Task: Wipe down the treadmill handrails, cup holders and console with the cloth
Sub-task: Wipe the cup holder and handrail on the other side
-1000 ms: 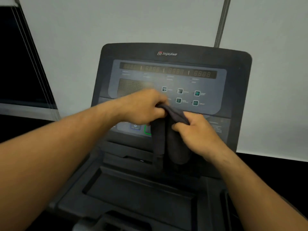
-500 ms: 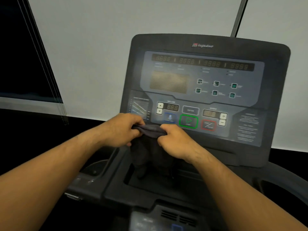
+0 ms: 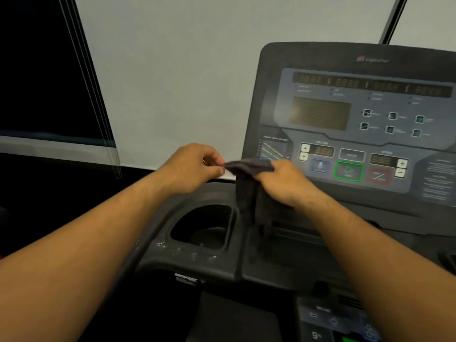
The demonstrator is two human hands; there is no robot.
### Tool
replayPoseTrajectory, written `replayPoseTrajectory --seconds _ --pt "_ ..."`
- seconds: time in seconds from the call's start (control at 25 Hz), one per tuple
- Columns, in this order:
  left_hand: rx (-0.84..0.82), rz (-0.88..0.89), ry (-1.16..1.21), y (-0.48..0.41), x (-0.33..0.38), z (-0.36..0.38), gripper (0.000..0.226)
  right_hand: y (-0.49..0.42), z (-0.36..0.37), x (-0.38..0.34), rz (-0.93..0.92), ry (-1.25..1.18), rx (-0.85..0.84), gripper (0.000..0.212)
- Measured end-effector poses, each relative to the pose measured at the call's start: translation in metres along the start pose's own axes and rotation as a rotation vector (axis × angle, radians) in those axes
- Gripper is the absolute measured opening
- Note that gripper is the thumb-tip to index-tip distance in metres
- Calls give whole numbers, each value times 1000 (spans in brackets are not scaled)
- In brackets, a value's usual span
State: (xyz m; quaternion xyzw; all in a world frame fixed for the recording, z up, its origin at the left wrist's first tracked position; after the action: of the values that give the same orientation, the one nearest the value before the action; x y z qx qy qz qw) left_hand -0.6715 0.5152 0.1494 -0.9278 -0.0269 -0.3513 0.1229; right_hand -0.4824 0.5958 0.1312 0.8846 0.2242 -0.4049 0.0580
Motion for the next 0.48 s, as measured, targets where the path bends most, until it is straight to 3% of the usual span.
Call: replayPoseTrajectory --seconds 0.12,0.2,0.24,0.36,0.48 --pt "91 -40 8 7 -24 -22 3 -6 8 -26 -171 133 244 18" --pt "65 -72 -42 14 -45 -25 7 0 29 -20 -238 238 222 16" --pt "28 -90 -89 18 -58 -22 11 7 46 -10 -242 353 118 23" --pt "-108 -143 -260 34 -98 -5 21 35 101 35 -225 728 -480 53" --pt "-186 -225 -288 45 -127 3 30 54 98 50 -209 672 -610 62"
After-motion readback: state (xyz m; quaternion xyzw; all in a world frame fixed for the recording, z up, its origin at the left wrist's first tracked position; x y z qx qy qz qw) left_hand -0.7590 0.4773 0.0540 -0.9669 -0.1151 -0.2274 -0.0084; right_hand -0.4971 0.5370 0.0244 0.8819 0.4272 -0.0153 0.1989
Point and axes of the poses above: each hand's wrist, its own y-axis away from the middle knuckle, its own z-axis out of the palm, x = y × z, the point moved 1 cm from there along -y, towards the middle knuckle, and after that the axes turned 3 degrees about -x, right-handed, at the moved point
